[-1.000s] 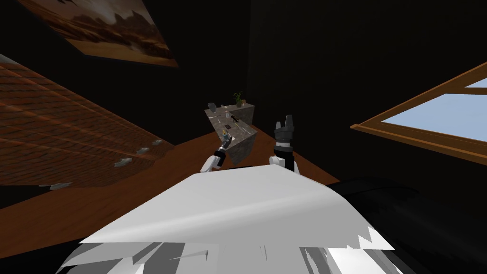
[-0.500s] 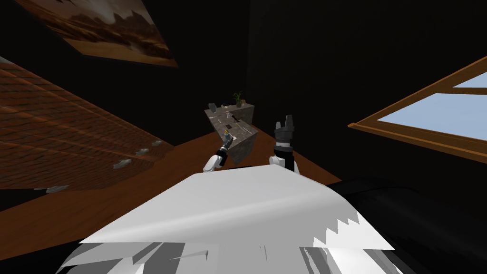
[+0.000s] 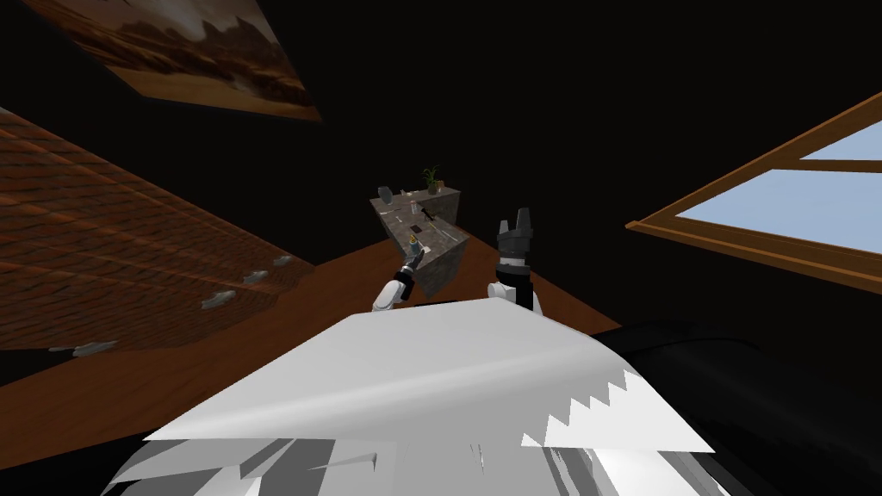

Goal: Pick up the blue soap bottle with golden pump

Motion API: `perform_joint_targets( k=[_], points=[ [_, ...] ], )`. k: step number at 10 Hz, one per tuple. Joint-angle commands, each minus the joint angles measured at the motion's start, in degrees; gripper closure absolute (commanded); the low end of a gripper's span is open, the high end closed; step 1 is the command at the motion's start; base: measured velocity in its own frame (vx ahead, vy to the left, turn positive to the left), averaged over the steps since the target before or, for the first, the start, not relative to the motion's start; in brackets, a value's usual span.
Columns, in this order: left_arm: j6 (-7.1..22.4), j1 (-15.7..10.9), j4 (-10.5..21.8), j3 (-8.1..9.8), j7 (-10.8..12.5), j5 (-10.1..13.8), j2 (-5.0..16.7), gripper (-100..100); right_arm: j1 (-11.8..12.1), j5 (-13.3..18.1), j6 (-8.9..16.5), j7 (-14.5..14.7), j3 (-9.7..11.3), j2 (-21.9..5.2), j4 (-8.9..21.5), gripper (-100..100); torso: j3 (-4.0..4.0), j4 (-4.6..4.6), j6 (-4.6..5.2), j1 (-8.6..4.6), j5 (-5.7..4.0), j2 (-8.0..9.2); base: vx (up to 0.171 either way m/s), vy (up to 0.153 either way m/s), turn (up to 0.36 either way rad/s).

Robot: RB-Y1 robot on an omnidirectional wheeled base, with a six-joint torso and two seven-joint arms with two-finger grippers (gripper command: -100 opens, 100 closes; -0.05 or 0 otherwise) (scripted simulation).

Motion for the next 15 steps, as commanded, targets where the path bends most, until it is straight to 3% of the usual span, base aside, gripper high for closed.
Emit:
perform_joint_targets(
  k=[1,2,3,4,7,12,15],
  points=[
    [2.00,-1.06,0.52,-1.75,0.74,-1.03,1.54,-100,0.00,0.00,0.00,0.00,0.00,0.00,0.00,0,0.00,0.00,0.00,0.00,0.00,0.00,-0.010,0.067,-0.026],
    [2.87,-1.88,1.73,-2.48,2.28,-2.57,1.57,-100,0.00,0.00,0.00,0.00,0.00,0.00,0.00,0,0.00,0.00,-0.01,0.01,0.00,-0.01,-0.013,0.084,-0.043],
    [3.67,-2.68,2.90,-3.15,3.77,-6.85,1.61,-100,0.00,0.00,0.00,0.00,0.00,0.00,0.00,0,0.00,0.00,0.00,0.06,0.01,0.00,-0.007,0.113,-0.056],
    [4.41,-3.46,4.05,-3.75,5.20,-9.07,1.65,-100,0.00,0.00,0.00,0.00,0.00,0.00,0.00,0,-0.01,0.00,0.00,0.16,0.03,-0.02,-0.024,0.125,-0.063],
    [5.07,-4.21,5.14,-4.30,6.59,-13.35,1.70,-100,0.00,0.00,0.00,0.00,0.00,0.00,0.00,0,-0.04,-0.01,-0.01,0.01,0.01,-0.08,0.006,0.060,-0.024],
    [6.91,-6.85,8.88,-5.96,11.44,-21.79,1.89,-100,0.00,0.00,0.00,0.00,0.00,0.00,0.00,0,-0.06,-0.02,-0.01,-0.06,-0.01,-0.11,0.018,0.053,-0.031],
    [7.50,-8.33,10.74,-6.63,13.96,-25.32,1.90,-100,0.01,0.00,0.00,0.00,0.00,0.00,0.00,0,-0.13,-0.05,-0.01,-0.07,-0.01,-0.23,0.049,0.048,-0.031]
  ],
)
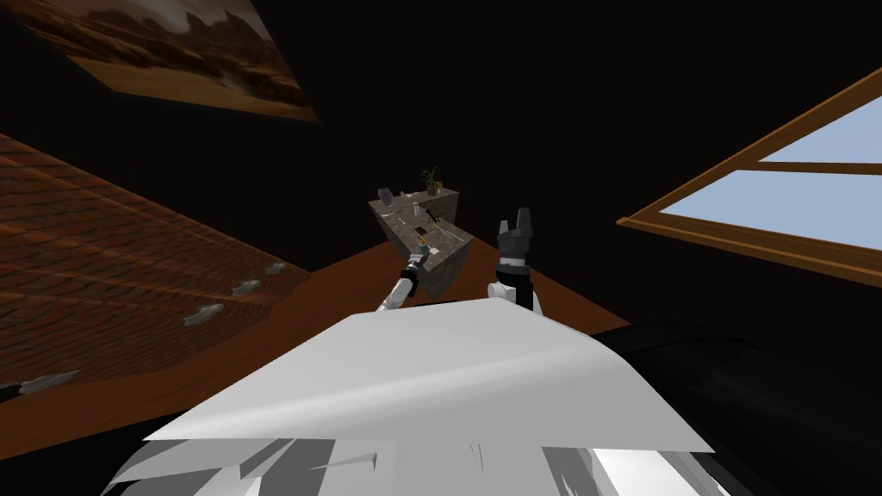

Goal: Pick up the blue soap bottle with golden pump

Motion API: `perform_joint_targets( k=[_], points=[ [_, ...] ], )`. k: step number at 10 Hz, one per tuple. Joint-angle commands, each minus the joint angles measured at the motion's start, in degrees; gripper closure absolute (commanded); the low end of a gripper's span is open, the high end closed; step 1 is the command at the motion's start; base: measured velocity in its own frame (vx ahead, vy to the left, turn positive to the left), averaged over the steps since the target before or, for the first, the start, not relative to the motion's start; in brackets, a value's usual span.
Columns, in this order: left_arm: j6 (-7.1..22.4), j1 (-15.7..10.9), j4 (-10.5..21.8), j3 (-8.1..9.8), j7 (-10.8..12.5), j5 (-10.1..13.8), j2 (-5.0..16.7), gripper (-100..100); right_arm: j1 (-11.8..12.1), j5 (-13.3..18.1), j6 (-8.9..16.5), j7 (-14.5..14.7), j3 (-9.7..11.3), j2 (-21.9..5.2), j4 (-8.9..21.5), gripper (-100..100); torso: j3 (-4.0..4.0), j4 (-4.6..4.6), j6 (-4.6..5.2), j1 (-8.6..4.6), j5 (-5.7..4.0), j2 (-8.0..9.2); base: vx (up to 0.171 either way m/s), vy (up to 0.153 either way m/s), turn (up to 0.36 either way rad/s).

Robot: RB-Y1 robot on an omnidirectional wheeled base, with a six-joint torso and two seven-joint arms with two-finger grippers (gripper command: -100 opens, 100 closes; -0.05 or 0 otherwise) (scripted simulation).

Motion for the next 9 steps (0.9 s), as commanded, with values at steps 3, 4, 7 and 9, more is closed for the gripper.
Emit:
perform_joint_targets(
  k=[3,4,7,9],
  points=[
    [0.01,-0.74,0.73,-0.03,0.87,-1.16,-0.22,0,0.00,0.00,0.00,0.00,0.00,0.00,0.00,0,-0.01,-0.01,-0.01,-0.12,-0.02,0.01,0.051,0.012,-0.019],
    [-2.85,-2.70,3.59,0.80,-2.01,1.72,1.12,-100,0.00,0.00,0.00,0.00,0.00,0.00,0.00,0,0.07,0.02,0.00,-0.15,-0.03,0.14,-0.008,-0.072,0.062],
    [-3.14,-2.70,3.69,0.80,-6.35,6.71,1.12,-100,-0.01,0.00,0.00,0.00,0.01,0.01,0.00,0,0.16,0.06,0.01,-0.36,-0.08,0.28,-0.014,-0.047,0.010],
    [-5.98,-4.65,6.55,1.62,-9.23,10.18,2.45,-100,-0.01,0.00,0.00,0.00,0.00,0.00,0.00,0,0.13,0.05,0.00,-0.15,-0.04,0.24,-0.002,-0.025,0.029]
  ],
)
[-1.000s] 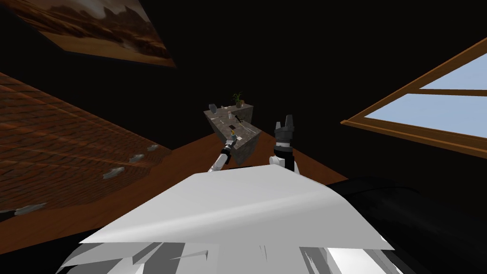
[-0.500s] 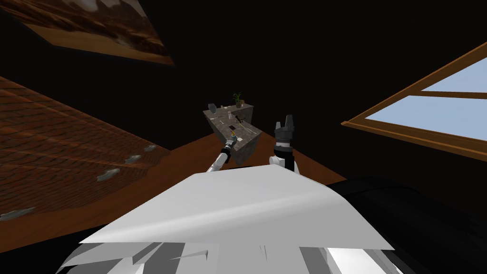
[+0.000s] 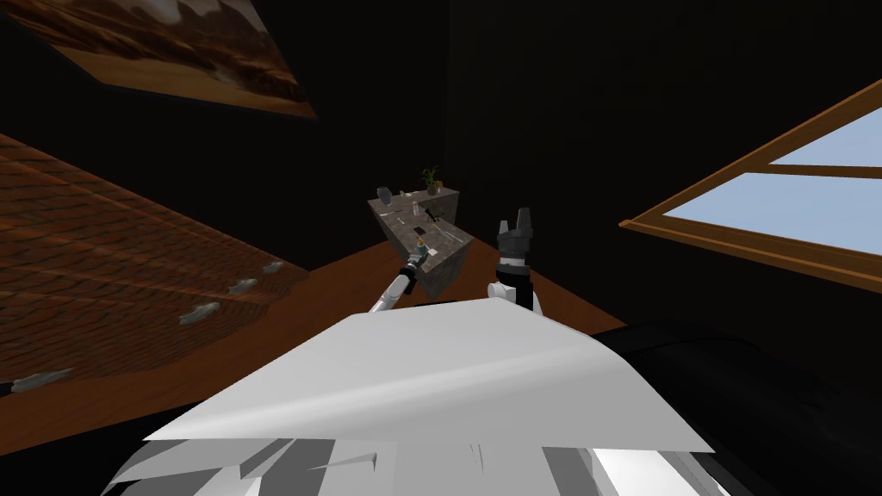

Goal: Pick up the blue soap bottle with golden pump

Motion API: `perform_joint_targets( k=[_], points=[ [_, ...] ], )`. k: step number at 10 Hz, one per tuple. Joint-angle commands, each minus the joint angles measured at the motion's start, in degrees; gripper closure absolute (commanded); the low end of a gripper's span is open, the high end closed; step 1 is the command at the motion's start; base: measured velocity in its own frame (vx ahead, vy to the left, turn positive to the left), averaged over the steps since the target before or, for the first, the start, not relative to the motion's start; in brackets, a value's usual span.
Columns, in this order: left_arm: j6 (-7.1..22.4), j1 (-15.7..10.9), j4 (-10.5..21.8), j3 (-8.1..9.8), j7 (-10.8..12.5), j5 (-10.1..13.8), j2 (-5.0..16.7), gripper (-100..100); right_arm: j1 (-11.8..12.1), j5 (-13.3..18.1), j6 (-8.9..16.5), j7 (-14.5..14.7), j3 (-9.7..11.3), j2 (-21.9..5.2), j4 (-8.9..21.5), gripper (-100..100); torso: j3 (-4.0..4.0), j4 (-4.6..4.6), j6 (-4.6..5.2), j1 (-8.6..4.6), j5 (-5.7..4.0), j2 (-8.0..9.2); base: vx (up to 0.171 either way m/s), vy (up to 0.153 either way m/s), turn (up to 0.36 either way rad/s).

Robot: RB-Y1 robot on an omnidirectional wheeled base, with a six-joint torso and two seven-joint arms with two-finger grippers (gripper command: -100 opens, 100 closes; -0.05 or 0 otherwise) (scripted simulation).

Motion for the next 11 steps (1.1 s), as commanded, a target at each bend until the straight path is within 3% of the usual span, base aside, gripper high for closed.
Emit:
perform_joint_targets(
  k=[1,3,5,6,10,11],
  points=[
    [-2.47,-0.50,1.08,1.09,-2.86,2.86,0.09,-100,0.00,0.00,0.00,0.00,0.00,0.00,0.00,0,0.00,0.00,0.00,0.00,0.00,0.00,-0.026,-0.089,0.044],
    [-2.47,-0.50,1.08,1.09,-6.64,6.33,0.09,-100,0.00,0.00,0.00,0.00,0.00,0.00,0.00,0,0.04,0.02,0.01,-0.03,-0.02,0.06,-0.009,-0.023,0.002],
    [-2.47,-0.50,1.08,1.09,-7.80,9.04,0.09,-100,0.00,0.00,0.00,0.00,0.00,-0.01,0.00,0,0.00,0.00,0.00,0.20,0.03,0.00,0.004,0.011,-0.003],
    [-5.30,-2.46,3.93,1.91,-10.37,11.13,1.42,-100,0.00,0.00,0.00,0.00,0.00,-0.01,0.00,0,0.00,0.00,0.00,0.21,0.04,-0.01,-0.017,-0.055,0.066],
    [-5.63,-2.46,4.05,1.91,-15.78,18.65,1.42,-100,0.00,0.00,0.00,0.00,0.00,0.00,0.00,0,0.01,0.01,0.01,0.08,0.01,0.01,-0.009,-0.036,0.007],
    [-8.31,-4.42,6.92,2.74,-18.42,21.12,2.75,-100,0.00,0.00,0.00,0.00,0.00,-0.01,0.00,0,0.00,0.00,0.00,0.16,0.02,-0.01,-0.023,-0.055,0.056]
  ],
)
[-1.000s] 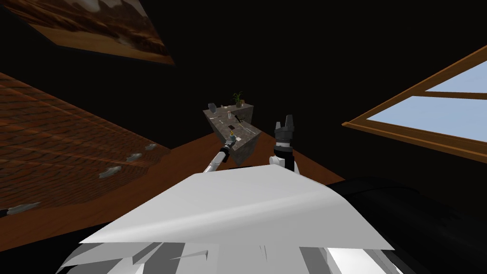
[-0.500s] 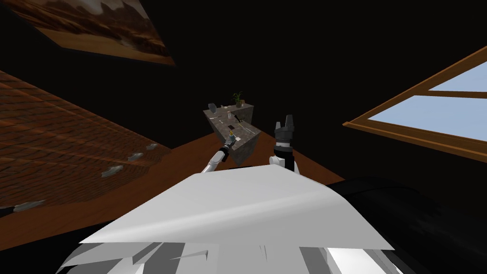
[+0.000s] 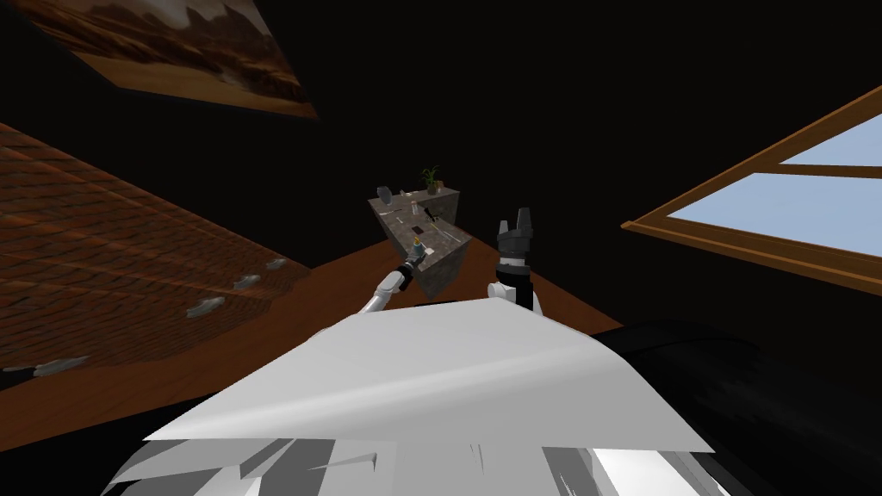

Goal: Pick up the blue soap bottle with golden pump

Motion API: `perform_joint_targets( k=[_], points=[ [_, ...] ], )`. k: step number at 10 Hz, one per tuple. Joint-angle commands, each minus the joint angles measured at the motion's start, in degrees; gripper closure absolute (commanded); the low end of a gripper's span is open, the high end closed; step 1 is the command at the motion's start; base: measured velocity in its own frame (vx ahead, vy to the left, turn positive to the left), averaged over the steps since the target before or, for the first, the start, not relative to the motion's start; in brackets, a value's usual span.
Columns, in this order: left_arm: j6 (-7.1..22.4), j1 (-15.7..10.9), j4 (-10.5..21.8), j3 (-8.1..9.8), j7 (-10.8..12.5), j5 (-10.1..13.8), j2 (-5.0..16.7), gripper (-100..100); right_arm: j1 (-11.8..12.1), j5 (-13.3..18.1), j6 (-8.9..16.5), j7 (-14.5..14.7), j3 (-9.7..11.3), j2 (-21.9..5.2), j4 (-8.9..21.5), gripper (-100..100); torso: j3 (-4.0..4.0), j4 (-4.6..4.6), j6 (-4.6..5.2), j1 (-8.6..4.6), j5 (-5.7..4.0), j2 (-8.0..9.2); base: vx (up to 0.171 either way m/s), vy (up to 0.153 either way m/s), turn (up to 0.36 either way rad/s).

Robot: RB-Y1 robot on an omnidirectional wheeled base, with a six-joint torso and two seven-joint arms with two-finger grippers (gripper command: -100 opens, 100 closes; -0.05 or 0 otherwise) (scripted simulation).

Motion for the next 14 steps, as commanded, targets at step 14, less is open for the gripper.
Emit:
perform_joint_targets(
  k=[14],
  points=[
    [-9.15,-4.38,7.52,3.34,-22.75,24.74,2.17,-100,0.00,0.00,0.00,0.00,0.00,0.00,0.00,0,0.01,0.01,0.04,-0.08,-0.02,0.00,-0.009,-0.037,0.016]
  ],
)
